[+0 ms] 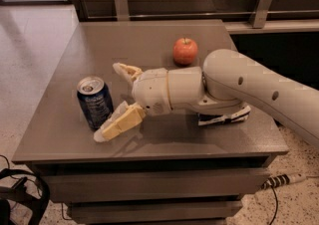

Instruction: Pick pepsi can

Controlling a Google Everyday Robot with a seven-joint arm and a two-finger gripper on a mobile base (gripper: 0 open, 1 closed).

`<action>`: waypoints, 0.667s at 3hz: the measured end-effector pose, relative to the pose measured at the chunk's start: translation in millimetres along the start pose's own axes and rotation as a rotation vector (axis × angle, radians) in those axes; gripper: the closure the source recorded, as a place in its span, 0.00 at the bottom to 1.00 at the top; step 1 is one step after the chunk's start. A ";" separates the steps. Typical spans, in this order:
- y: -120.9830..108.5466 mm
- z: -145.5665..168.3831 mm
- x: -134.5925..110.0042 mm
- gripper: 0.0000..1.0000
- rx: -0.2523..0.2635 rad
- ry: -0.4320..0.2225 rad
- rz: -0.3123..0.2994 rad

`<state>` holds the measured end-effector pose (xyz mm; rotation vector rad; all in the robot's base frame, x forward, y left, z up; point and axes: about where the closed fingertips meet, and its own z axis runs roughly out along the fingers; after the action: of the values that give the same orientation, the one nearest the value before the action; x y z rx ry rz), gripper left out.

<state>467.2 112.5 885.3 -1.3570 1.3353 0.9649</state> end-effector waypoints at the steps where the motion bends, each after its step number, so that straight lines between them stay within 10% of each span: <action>1: 5.2 12.9 -0.4 0.25 -0.029 -0.019 -0.004; 2: 5.9 13.1 -1.5 0.46 -0.030 -0.018 -0.006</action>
Offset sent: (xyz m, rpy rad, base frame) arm -0.0029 0.0100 -0.0025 0.0133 0.0011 0.0240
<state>462.4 126.0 883.2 -1.3713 1.3075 0.9937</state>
